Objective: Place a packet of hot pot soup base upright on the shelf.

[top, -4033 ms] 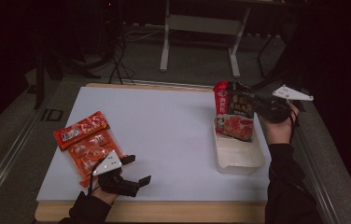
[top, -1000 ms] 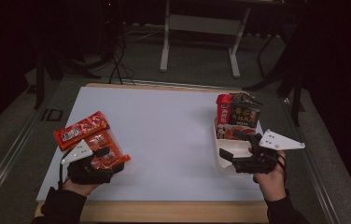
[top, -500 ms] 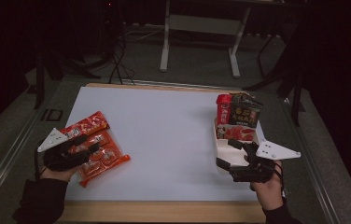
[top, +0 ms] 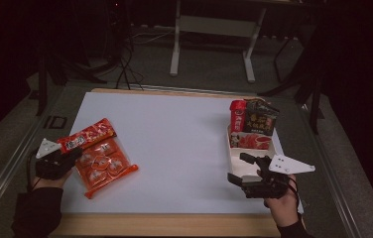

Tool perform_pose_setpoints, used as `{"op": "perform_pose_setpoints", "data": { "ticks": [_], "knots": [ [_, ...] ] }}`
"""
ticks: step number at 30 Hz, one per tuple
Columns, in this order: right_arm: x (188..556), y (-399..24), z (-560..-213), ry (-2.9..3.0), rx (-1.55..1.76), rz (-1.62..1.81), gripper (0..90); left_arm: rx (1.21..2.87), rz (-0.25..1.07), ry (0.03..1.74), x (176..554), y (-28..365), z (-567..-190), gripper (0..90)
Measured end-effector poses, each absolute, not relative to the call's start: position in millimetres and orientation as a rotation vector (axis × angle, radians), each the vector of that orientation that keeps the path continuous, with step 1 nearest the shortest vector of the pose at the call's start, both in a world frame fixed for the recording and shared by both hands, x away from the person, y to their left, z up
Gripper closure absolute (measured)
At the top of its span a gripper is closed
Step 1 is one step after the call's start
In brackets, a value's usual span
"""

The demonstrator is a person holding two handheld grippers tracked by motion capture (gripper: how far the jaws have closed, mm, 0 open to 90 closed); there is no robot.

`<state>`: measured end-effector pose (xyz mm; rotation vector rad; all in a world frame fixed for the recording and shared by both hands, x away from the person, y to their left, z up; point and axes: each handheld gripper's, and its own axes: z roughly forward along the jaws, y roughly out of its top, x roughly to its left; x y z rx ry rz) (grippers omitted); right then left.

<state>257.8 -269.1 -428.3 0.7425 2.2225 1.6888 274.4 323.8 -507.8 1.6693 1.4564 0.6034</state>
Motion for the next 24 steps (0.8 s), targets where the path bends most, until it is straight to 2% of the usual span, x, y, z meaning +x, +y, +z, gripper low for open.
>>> {"op": "perform_pose_setpoints", "data": {
  "ticks": [15,24],
  "knots": [
    [260,-266,-433,2.255,0.737,1.668,16.7,1.769,0.673,1.658,289,340,-536,90.0],
    [261,-265,-433,2.262,0.738,1.661,16.6,1.788,0.602,1.642,298,349,-542,90.0]
  ]
}}
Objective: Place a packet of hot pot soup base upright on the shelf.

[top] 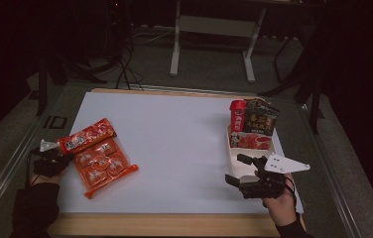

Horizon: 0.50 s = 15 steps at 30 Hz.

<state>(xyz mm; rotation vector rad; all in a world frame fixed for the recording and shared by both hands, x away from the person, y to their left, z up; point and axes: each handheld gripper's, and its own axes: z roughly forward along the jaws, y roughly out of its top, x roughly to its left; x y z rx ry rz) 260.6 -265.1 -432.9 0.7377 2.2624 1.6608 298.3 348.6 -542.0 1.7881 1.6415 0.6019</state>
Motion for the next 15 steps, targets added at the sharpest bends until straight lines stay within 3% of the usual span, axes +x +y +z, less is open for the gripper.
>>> {"op": "perform_pose_setpoints", "data": {
  "ticks": [15],
  "knots": [
    [261,-262,-434,2.275,0.73,1.66,16.7,1.862,0.565,1.583,314,327,-539,90.0]
  ]
}}
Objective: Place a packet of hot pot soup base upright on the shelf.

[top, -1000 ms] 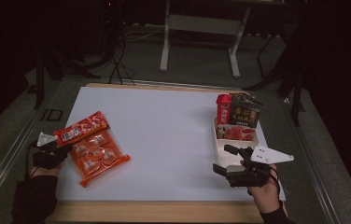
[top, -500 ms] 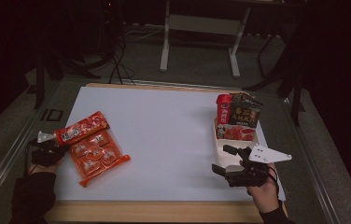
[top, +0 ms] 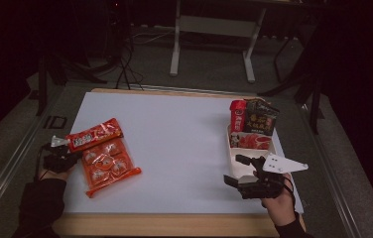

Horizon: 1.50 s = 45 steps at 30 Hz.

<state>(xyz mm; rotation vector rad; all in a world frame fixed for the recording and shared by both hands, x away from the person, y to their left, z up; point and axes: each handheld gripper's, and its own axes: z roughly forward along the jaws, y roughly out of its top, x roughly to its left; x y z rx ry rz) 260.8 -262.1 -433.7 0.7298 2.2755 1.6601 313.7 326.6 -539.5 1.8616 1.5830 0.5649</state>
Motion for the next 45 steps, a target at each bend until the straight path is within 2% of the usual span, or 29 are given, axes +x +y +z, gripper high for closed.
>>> {"op": "perform_pose_setpoints", "data": {
  "ticks": [16,27,39,45],
  "knots": [
    [262,-265,-434,2.27,0.74,1.666,16.7,1.938,0.485,1.439,339,269,-539,90.0],
    [261,-264,-434,2.276,0.735,1.666,16.6,2.018,0.443,1.311,344,226,-538,90.0],
    [262,-264,-437,2.283,0.748,1.674,16.7,2.074,0.403,1.258,335,230,-533,90.0],
    [261,-262,-436,2.286,0.74,1.673,16.7,2.042,0.384,1.266,328,231,-536,89.9]
  ]
}}
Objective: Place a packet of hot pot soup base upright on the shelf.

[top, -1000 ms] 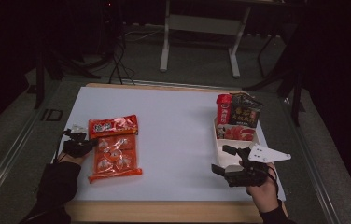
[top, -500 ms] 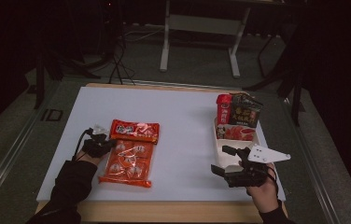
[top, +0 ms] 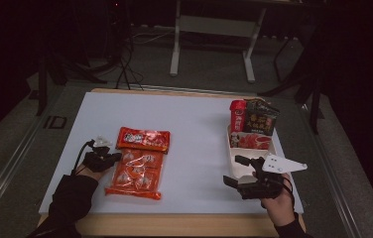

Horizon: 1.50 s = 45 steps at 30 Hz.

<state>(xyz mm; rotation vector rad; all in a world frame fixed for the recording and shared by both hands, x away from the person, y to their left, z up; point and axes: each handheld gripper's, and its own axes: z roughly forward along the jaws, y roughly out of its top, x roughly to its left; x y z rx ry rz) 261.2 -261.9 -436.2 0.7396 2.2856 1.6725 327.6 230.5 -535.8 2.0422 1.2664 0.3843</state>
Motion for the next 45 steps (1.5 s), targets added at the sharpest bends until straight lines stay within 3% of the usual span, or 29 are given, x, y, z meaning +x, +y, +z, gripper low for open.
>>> {"op": "perform_pose_setpoints", "data": {
  "ticks": [10,23,32,45],
  "knots": [
    [262,-262,-437,2.286,0.746,1.673,16.6,2.042,0.395,1.277,326,219,-536,90.0],
    [261,-265,-436,2.277,0.749,1.674,16.7,2.122,0.365,1.13,333,158,-535,90.0],
    [259,-267,-433,2.263,0.745,1.685,16.7,2.121,0.319,1.092,333,168,-531,89.8],
    [255,-267,-429,2.261,0.74,1.693,16.7,2.142,0.274,1.079,294,184,-527,89.8]
  ]
}}
